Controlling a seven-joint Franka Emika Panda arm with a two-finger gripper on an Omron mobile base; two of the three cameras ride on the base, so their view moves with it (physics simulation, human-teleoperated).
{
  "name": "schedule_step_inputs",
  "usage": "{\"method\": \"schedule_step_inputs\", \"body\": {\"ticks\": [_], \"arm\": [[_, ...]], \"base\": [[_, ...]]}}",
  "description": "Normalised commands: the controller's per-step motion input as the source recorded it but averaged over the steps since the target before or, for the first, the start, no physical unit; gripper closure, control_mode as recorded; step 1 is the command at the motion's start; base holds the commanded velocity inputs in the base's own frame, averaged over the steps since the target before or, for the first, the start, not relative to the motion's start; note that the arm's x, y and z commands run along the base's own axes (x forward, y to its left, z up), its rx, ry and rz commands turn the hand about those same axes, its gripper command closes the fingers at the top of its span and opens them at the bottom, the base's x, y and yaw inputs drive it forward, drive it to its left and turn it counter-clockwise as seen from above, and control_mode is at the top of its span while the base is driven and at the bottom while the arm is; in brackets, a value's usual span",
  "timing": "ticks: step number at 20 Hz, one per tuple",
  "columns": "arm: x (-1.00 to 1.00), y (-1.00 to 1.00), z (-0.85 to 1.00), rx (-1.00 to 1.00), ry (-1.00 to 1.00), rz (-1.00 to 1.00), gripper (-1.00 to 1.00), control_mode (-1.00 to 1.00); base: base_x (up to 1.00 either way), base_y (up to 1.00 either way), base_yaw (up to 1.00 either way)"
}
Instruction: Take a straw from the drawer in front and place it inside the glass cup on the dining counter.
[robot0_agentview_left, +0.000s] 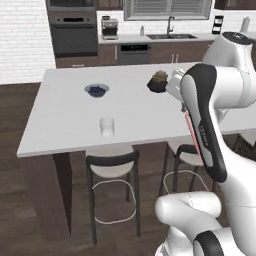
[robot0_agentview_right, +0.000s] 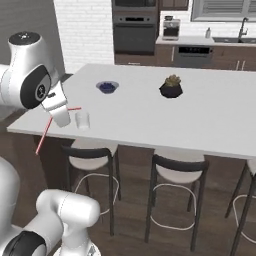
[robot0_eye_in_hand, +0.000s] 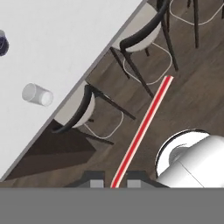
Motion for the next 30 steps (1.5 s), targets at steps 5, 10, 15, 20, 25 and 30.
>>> {"method": "schedule_step_inputs", "body": {"ticks": [5,10,15,20,25,30], "arm": [[0.0,0.0,0.0,0.0,0.0,0.0,1.0,1.0],[0.0,0.0,0.0,0.0,0.0,0.0,1.0,1.0],[0.0,0.0,0.0,0.0,0.0,0.0,1.0,1.0],[0.07,0.06,0.01,0.0,-0.02,0.06,1.0,-1.0],[0.0,0.02,0.0,0.0,-0.13,0.15,1.0,-1.0],[0.0,0.0,0.0,0.03,-0.18,0.14,1.0,-1.0]], "base": [[0.79,0.58,0.02],[0.97,0.35,0.05],[0.92,0.42,0.05],[0.36,0.23,0.05],[0.0,0.0,0.0],[0.0,0.0,0.0]]}}
